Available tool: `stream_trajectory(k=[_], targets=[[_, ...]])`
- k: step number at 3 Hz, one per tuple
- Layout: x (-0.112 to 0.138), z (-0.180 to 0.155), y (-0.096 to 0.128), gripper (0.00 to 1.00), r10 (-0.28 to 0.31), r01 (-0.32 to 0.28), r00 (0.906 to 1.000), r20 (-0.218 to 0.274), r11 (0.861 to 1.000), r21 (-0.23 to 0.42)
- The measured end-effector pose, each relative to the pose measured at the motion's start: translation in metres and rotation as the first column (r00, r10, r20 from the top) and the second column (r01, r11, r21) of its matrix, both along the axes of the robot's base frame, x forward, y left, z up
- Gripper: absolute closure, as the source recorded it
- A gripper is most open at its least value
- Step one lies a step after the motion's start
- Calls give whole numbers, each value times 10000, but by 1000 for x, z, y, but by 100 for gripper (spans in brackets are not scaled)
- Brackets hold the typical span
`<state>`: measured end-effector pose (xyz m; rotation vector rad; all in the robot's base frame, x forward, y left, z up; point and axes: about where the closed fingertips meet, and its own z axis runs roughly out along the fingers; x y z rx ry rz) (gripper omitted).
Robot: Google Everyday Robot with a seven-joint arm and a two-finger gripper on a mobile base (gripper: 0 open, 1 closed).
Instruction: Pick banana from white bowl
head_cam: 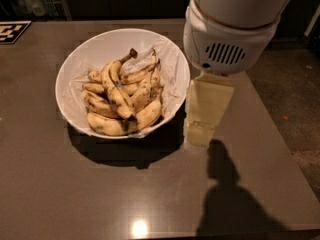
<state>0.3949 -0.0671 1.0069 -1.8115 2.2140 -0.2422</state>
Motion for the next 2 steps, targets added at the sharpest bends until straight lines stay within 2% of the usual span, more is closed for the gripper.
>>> stream_trajectory(k=[2], targets=[[0, 0, 0, 0, 0, 0, 10000, 1, 10000, -1]])
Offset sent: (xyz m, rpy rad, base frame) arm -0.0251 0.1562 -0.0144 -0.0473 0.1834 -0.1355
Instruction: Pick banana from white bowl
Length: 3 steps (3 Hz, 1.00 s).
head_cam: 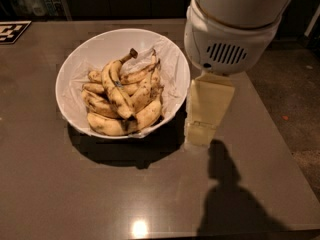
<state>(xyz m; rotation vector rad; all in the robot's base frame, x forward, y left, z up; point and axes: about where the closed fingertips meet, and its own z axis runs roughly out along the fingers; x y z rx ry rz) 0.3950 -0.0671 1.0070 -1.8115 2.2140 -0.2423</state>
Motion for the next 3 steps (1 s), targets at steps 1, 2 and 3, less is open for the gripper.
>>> stream_trajectory(k=[1, 2, 3], targets=[[26, 13, 1, 0, -77, 80, 9998, 183, 9997, -210], [77, 25, 16, 0, 11, 1, 9986, 535, 9997, -228], [86, 36, 28, 0, 173, -179, 9950, 983, 9998, 59]])
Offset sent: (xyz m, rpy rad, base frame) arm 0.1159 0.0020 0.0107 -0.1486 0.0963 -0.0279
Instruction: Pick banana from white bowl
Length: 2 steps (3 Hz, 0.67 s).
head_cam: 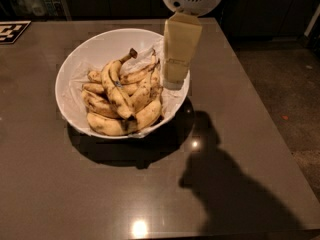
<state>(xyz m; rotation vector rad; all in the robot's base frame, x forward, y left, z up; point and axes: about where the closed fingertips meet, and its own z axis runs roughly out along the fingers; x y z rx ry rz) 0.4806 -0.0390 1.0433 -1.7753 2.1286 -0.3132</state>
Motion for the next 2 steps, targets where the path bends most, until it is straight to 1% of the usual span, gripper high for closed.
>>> stream_trajectory(k=[1, 2], targets=[[-9, -13, 11, 0, -117, 116, 9997, -235, 9999, -52], [-23, -24, 26, 0, 294, -308, 9972, -689, 9993, -198]])
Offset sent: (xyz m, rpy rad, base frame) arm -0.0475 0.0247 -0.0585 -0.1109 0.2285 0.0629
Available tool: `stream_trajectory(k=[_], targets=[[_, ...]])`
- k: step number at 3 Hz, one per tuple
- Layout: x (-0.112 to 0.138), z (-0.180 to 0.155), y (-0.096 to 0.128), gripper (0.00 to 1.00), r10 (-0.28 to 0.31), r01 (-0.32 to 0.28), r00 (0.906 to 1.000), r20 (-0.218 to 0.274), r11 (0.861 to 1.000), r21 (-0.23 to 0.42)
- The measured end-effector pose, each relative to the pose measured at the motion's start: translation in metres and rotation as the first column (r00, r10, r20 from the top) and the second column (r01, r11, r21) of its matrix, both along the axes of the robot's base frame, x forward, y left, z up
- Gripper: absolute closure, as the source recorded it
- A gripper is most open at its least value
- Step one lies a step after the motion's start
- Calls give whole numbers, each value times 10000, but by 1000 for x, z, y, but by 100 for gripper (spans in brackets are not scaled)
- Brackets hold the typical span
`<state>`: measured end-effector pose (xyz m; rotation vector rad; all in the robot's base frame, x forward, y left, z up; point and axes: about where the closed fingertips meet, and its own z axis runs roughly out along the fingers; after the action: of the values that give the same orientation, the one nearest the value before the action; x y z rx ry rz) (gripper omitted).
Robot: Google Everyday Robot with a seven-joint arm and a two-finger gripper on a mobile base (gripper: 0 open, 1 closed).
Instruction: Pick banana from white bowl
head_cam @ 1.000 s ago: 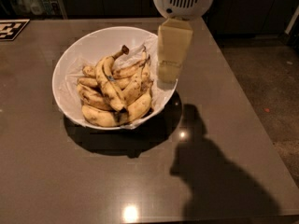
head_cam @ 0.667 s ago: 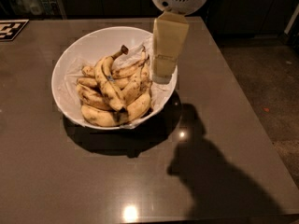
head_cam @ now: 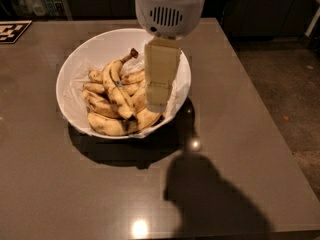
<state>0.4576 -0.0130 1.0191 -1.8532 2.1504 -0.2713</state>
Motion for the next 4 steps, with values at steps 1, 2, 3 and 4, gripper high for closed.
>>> stream_trajectory(k=[1, 2, 3, 4], targets=[[-15, -8, 18, 0, 418, -422, 9985, -352, 9991, -99], [-35, -5, 37, 0, 940, -950, 9953, -233, 9944, -458], [-38, 9, 47, 0, 1101, -1097, 9935, 282, 9939, -150], [-33, 9, 58, 0, 815, -812, 9961, 331, 9966, -119]])
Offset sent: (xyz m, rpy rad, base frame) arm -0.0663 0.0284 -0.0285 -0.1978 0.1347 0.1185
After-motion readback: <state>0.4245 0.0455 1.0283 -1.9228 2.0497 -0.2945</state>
